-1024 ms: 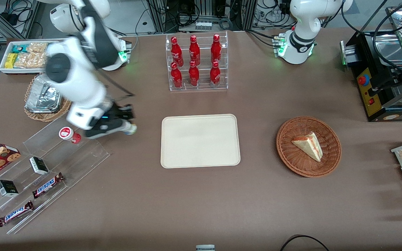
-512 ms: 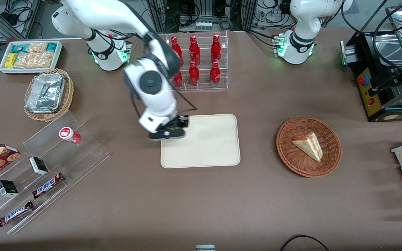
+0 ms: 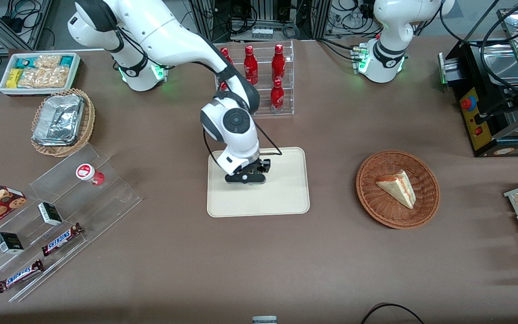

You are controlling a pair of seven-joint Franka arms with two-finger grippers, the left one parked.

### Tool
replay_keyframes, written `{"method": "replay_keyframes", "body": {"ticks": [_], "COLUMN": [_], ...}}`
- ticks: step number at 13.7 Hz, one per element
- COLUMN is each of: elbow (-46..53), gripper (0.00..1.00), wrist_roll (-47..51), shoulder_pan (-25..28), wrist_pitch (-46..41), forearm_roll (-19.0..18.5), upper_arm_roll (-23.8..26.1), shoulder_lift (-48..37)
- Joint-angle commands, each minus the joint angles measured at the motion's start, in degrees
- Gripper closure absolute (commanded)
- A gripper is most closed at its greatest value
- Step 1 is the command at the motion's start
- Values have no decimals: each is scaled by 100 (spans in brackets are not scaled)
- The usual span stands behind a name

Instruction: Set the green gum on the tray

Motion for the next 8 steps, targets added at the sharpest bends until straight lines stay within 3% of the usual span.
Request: {"method": "replay_keyframes", "body": {"ticks": [1,3,4,5,8], "elbow": [221,212,212,212,204], "gripper": [100,97,32,0,0], "wrist_roll": [170,170,162,118,65], "shoulder_pan": [142,142,133,107,28], "wrist_pitch": [63,133,133,133,64], "forearm_roll": [12,21,21,21,21], "upper_arm_roll": [-76,-76,-76,-76,-93], "shoulder_lift": [196,240,240,231,117]}}
